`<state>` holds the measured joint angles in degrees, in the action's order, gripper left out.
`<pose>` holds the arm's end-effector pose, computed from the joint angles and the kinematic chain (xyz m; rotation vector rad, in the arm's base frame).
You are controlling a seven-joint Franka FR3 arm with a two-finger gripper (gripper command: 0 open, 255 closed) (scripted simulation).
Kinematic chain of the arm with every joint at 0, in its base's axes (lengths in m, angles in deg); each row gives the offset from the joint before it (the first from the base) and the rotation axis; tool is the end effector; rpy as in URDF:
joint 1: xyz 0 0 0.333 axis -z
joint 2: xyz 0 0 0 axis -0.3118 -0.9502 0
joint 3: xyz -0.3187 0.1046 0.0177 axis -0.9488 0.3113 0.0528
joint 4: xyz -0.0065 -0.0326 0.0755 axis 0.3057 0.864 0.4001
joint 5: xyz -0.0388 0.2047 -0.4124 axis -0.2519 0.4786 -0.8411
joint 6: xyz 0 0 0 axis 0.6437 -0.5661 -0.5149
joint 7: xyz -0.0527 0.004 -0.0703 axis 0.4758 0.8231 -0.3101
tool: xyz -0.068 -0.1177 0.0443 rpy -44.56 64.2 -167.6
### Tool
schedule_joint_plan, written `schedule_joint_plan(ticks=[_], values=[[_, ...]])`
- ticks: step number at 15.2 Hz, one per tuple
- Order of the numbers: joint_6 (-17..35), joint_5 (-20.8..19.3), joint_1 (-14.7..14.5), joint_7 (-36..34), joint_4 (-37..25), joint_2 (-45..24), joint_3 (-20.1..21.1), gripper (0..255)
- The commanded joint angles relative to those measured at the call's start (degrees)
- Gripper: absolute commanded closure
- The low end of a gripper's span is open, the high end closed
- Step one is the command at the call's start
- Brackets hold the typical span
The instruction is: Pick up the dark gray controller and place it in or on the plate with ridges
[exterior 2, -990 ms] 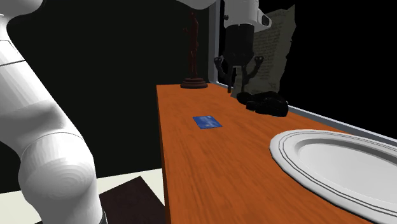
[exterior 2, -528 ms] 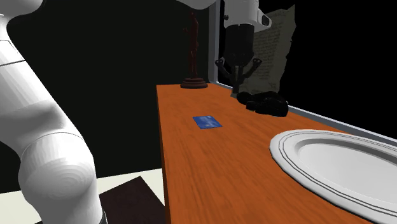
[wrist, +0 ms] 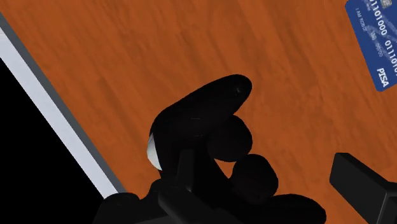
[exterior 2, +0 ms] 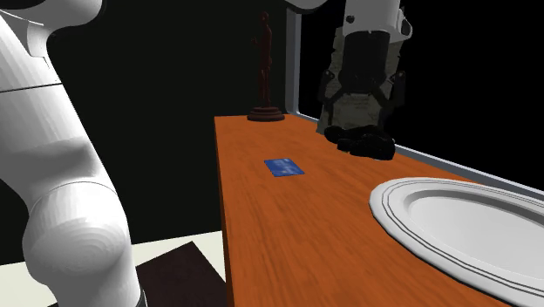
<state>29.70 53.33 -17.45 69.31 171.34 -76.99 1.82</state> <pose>0.5059 -0.2434 0.5927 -2.9974 -0.8925 0.1547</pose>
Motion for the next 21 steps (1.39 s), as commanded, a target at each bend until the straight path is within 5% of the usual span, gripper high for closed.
schedule_joint_plan(ticks=[1, 3, 10, 18, 19, 21], values=[[-1.4, 1.7, 1.1, 5.2, -4.5, -3.8, -2.5, 0], [-2.2, 3.1, 2.1, 8.8, -7.6, -6.9, -4.1, 0], [3.9, 2.3, 2.3, 8.1, 0.3, -4.9, -3.8, 0], [3.9, 2.3, 2.4, 8.1, 0.3, -4.9, -3.7, 0], [3.8, 2.4, 2.3, 8.0, 0.2, -4.9, -3.6, 255], [4.2, 2.4, 2.1, 7.5, 0.7, -4.8, -3.4, 255]])
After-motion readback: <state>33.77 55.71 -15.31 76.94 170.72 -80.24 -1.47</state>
